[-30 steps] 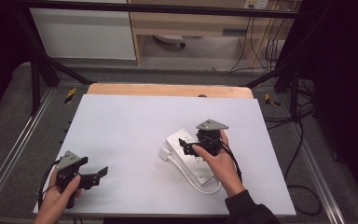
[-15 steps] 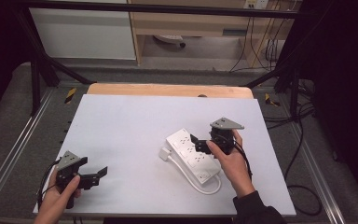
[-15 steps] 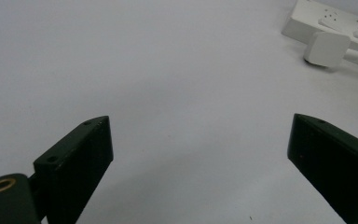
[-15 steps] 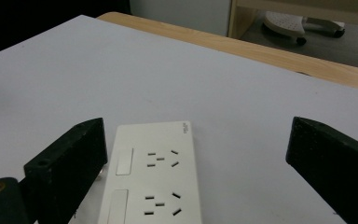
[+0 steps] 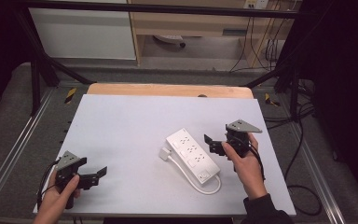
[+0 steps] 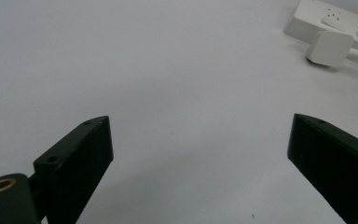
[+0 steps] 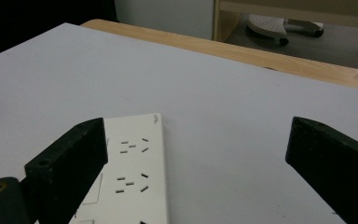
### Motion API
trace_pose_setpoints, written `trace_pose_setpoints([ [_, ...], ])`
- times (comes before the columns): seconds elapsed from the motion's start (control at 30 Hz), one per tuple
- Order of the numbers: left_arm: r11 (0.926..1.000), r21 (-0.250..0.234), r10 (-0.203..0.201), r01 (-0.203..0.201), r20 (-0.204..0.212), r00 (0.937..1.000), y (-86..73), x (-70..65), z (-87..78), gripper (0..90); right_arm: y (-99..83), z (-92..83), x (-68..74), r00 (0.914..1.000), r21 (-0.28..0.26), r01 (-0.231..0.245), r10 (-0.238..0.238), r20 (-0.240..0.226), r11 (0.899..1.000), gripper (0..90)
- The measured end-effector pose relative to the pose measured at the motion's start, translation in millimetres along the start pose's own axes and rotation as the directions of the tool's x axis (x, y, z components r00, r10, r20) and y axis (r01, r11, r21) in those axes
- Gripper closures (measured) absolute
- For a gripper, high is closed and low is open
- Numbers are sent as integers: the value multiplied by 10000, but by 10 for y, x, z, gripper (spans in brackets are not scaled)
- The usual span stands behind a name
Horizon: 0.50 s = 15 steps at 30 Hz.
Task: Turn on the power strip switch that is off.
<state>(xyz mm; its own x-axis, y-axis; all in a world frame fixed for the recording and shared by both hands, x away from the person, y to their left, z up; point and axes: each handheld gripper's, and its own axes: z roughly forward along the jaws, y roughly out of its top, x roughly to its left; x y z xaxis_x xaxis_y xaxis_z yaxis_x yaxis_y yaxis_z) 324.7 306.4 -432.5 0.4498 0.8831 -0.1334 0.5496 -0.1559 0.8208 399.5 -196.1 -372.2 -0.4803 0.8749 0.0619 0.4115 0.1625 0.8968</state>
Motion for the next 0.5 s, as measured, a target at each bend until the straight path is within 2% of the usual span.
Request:
trace_pose_setpoints([
  [0.3, 10000, 13, -70, 70, -22, 10000, -5, 7, 0, 67, -105, -132, -160, 9996, -107, -137, 139, 227, 9998, 56],
  [0.5, 10000, 3, -67, 67, -33, 10000, -4, 12, -5, 67, -314, -210, -307, 9986, 1, -367, 367, 386, 9993, 57],
])
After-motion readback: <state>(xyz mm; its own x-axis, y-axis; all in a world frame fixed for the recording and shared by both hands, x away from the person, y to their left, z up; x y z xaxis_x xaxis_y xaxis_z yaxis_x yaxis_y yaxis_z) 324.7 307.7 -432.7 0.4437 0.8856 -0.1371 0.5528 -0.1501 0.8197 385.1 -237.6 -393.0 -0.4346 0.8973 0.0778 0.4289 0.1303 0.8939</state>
